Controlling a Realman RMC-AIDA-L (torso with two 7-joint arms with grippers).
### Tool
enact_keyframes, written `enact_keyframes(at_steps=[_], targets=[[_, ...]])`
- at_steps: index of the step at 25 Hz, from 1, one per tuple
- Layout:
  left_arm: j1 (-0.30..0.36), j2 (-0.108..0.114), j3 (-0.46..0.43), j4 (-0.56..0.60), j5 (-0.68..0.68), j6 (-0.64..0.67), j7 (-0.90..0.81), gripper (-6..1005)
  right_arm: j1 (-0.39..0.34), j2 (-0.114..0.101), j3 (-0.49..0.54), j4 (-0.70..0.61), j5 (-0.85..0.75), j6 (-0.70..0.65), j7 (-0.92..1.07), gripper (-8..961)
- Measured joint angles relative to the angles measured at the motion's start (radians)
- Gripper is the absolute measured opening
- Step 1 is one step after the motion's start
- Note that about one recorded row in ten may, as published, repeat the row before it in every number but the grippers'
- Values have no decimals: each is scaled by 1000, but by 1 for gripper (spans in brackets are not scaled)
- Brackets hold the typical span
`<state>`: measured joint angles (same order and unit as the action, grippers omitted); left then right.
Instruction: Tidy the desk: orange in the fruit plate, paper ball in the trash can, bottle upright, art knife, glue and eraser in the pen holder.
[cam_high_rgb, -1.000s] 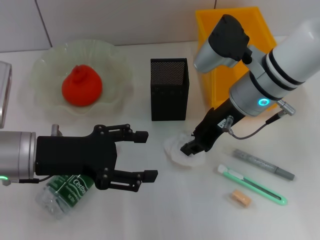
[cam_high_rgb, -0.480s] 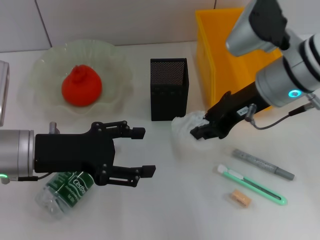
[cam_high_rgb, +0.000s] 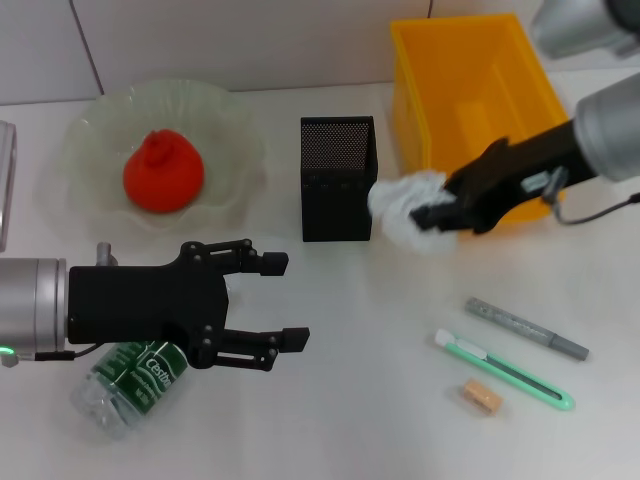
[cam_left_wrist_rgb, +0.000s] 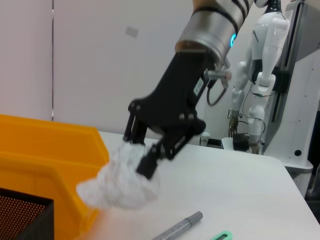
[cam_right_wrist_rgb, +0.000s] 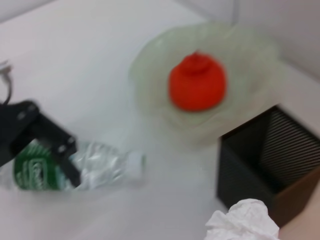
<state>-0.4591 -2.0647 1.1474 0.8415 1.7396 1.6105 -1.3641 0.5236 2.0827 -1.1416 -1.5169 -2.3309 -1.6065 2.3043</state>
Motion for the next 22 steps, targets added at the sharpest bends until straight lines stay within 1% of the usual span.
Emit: enact_keyframes(at_steps=[1,3,4,5,9,12,14,22], targets=[[2,0,-1,0,0,-1,0,851,0,0,0,0,0,0,0,222],[4,0,-1,0,0,-3,0,851,-8,0,37,-29,1,-1,-2,221],[6,0,-2,-1,0,-4,0,851,-11,-2,82,-48,1,-1,-8,221],[7,0,-2,-1,0,-5,0,851,-11,-2,82,-48,1,-1,-8,221],[7,0,-2,-1,0,-6,1,851,-12,-3,163,-55,1,8,-37,221],[7,1,-2,-1,0,-8,0,851,-11,-4,183,-56,-2,15,-46,220],[8,1,-2,-1,0,-9,0,851,-14,-6,191,-57,-8,43,-50,220],[14,7,-5,-1,0,-11,1,851,-18,-16,193,-26,-24,105,-56,219]])
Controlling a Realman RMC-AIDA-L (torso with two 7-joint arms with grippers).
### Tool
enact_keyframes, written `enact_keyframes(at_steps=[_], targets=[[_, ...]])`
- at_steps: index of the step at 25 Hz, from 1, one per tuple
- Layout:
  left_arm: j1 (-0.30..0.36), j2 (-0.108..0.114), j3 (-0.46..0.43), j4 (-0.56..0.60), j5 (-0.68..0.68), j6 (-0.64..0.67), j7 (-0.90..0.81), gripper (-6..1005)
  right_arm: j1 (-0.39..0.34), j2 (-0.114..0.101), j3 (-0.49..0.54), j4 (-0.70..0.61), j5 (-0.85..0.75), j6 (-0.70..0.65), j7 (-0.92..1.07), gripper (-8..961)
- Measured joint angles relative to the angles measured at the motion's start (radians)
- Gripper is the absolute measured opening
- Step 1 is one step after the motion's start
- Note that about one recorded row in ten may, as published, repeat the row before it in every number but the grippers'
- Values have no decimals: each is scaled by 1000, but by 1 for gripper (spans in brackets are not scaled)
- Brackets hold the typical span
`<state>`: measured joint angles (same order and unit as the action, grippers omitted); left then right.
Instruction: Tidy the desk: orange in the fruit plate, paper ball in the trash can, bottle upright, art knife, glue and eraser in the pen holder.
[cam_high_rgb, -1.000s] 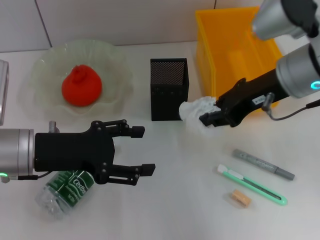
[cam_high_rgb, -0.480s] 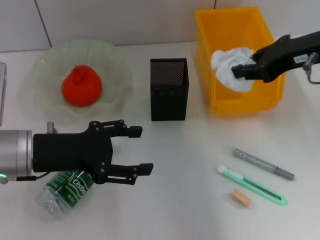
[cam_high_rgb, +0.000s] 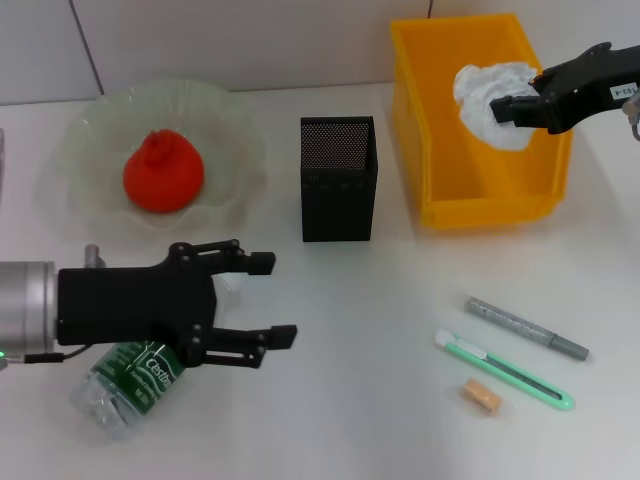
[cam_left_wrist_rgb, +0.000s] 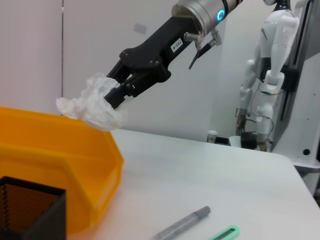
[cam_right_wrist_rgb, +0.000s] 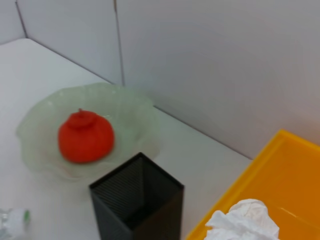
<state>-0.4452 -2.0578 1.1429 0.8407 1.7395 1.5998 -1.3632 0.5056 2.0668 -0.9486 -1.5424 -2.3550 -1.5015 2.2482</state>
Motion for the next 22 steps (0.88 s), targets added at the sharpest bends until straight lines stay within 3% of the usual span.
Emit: enact_keyframes(at_steps=[7,22], targets=[[39,8,-97,13,0,25,26,850,6,-2,15,60,-40,67,-8,217],[65,10,-135,28,-3,62,41,850,32,-8,6,167,-75,188,-29,217]])
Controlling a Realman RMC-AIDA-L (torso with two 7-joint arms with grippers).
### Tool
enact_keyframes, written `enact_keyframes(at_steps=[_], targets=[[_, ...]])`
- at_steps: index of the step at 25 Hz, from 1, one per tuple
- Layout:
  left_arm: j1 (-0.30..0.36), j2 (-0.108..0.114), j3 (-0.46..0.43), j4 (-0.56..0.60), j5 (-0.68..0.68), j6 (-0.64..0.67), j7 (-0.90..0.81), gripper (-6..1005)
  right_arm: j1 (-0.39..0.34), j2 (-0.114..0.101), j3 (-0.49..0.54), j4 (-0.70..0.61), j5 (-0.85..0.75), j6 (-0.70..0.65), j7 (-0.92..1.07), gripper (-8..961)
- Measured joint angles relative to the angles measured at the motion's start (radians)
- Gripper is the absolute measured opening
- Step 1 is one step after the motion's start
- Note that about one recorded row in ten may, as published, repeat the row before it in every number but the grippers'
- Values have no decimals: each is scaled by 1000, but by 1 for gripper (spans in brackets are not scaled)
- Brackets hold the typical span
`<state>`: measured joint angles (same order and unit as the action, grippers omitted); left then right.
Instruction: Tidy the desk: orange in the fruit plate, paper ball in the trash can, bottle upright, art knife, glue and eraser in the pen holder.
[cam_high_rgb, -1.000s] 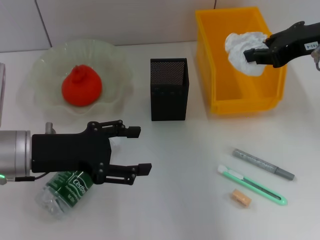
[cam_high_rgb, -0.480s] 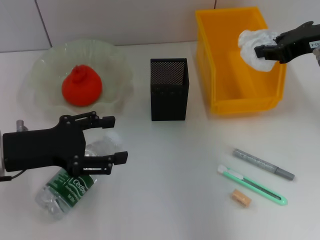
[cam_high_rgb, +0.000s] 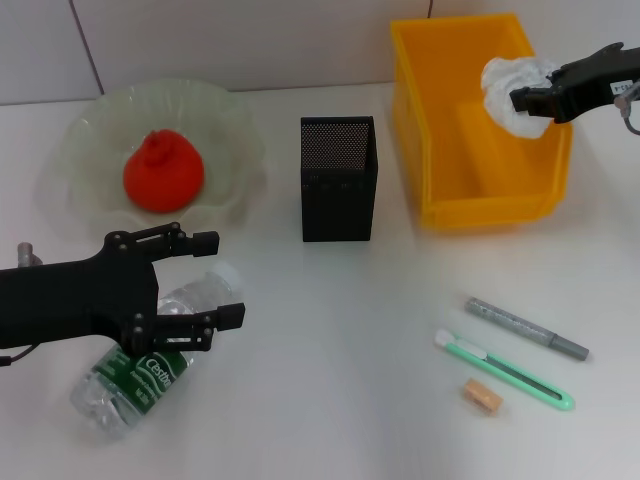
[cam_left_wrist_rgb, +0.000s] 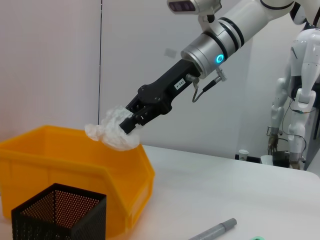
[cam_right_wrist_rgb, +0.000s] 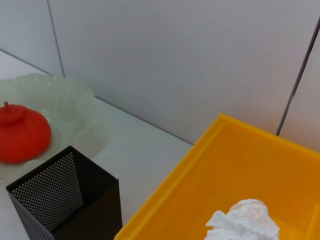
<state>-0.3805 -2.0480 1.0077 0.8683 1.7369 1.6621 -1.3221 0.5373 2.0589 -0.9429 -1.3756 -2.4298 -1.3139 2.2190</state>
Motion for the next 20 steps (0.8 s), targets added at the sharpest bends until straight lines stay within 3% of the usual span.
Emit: enact_keyframes(at_steps=[20], targets=[[0,-3,1,2,1,12,0,849,16,15,-4,65,0,62,-17,320]])
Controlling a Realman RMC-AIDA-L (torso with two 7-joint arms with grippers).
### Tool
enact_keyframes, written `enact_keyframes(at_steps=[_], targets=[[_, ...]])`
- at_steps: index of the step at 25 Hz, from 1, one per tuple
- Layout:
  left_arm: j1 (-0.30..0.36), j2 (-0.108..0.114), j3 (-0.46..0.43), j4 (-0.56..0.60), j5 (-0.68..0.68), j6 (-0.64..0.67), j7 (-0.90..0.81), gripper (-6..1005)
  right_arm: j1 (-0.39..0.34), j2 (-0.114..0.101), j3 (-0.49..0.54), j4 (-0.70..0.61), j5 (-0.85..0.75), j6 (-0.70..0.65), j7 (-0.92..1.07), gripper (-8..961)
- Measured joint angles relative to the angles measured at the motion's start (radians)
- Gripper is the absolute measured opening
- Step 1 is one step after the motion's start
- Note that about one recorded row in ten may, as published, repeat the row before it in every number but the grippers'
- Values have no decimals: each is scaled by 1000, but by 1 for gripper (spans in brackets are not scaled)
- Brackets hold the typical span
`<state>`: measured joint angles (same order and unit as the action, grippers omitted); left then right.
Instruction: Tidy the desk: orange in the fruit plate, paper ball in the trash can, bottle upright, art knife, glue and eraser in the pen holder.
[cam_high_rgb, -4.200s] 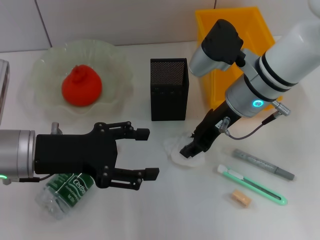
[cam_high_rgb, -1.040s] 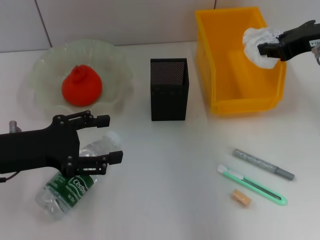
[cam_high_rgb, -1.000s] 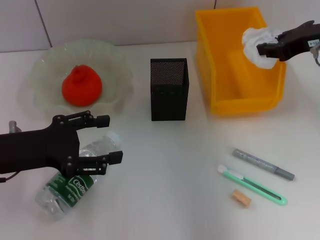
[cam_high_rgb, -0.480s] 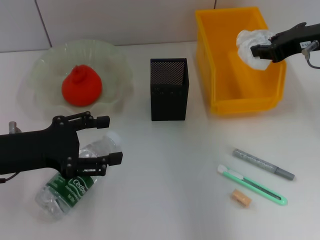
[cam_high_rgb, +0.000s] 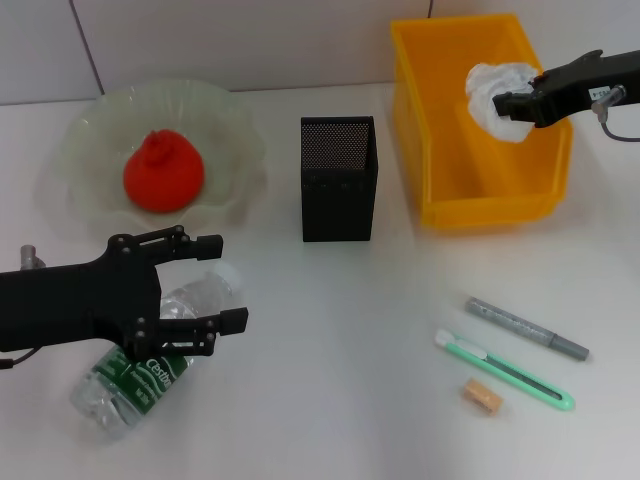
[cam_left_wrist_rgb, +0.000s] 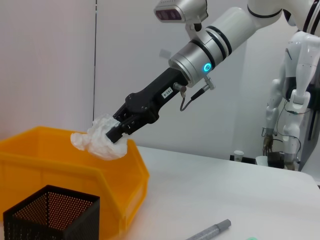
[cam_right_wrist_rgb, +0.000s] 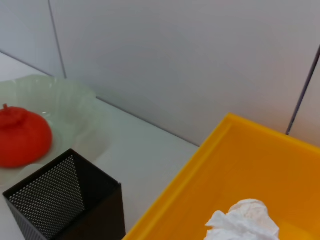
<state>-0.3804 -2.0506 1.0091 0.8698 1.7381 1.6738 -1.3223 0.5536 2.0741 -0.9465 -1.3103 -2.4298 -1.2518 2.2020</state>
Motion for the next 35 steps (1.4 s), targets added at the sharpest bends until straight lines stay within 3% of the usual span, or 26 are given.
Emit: enact_keyframes(at_steps=[13,18,27,32,35], targets=[[0,0,2,0,0,1,0,848,-10,3,-3,-5,8,29,-3,398],[0,0,-1,0,0,1,0,848,-19,3,-3,-15,59,26,-32,535],[0,0,-2,0,0,1,-1,848,-195,4,1,-120,503,11,-291,571],[0,-1,-1,0,1,-5,-1,848,-286,5,4,-116,701,-24,-470,702],[-3,-3,-1,0,2,-6,0,848,-320,6,16,-67,774,-73,-553,702]])
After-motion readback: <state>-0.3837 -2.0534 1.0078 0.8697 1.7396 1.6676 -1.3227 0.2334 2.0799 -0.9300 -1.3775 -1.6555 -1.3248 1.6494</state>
